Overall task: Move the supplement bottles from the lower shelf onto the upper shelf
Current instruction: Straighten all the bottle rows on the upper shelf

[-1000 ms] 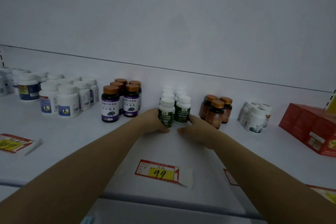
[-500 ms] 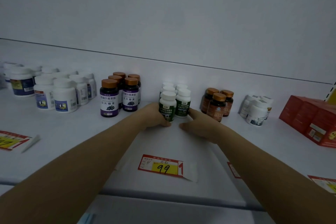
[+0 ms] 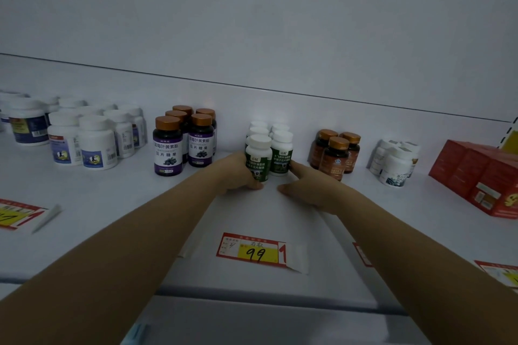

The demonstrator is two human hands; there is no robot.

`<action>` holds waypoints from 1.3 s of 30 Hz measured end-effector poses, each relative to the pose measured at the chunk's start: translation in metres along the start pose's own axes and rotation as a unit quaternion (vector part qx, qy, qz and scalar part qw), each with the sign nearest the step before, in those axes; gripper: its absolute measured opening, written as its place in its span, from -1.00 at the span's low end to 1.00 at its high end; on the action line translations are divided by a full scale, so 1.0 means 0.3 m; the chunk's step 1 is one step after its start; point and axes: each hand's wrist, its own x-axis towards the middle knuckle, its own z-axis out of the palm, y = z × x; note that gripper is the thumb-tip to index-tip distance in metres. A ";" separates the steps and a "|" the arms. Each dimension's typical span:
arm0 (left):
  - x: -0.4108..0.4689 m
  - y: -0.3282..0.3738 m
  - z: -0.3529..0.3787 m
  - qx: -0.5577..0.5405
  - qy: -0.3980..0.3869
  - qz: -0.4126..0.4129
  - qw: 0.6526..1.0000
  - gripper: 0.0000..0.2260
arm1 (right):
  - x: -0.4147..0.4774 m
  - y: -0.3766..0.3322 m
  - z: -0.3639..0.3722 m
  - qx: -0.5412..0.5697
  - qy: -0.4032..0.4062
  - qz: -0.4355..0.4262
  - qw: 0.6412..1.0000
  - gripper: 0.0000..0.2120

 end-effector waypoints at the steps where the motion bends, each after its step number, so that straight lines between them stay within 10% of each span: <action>1: 0.002 -0.001 -0.001 -0.001 -0.002 -0.003 1.000 -0.48 | 0.002 0.000 0.000 -0.005 -0.001 0.001 1.000 -0.33; 30: -0.026 0.008 -0.024 0.027 -0.017 -0.027 0.999 -0.46 | -0.047 -0.009 0.016 -0.027 0.037 -0.032 0.998 -0.39; 39: -0.133 0.186 -0.040 0.162 0.179 0.009 0.971 0.00 | -0.137 0.192 -0.179 -0.073 0.079 0.016 0.994 -0.72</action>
